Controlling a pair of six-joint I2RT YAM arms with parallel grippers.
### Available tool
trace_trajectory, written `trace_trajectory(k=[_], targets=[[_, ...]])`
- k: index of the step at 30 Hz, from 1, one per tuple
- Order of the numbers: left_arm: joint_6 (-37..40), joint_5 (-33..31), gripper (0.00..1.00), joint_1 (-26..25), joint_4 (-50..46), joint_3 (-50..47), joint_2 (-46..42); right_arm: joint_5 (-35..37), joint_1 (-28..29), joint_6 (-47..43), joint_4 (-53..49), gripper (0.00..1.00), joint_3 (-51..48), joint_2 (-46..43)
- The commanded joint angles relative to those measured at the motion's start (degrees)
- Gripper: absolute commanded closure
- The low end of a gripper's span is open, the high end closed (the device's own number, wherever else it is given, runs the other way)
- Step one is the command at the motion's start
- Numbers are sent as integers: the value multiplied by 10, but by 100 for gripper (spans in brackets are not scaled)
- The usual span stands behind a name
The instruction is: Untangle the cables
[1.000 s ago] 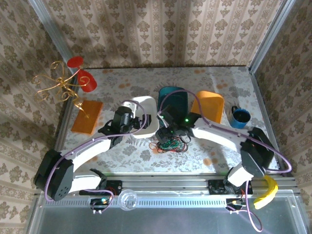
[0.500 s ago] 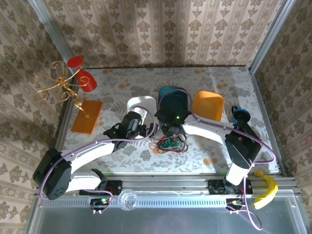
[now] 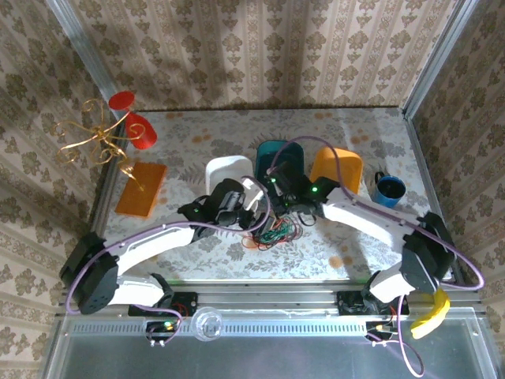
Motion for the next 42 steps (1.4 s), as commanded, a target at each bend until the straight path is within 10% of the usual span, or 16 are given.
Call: trace_trajectory(k=[1, 13, 24, 42], targets=[[51, 49, 0, -14, -40, 37, 48, -90, -23, 3, 45, 100, -21, -38], [72, 76, 2, -20, 0, 61, 145, -183, -108, 61, 97, 100, -71, -126], [44, 34, 24, -43, -46, 125, 201, -187, -162, 82, 134, 100, -102, -239], [48, -8, 28, -50, -83, 154, 192, 87, -173, 70, 183, 100, -119, -359]])
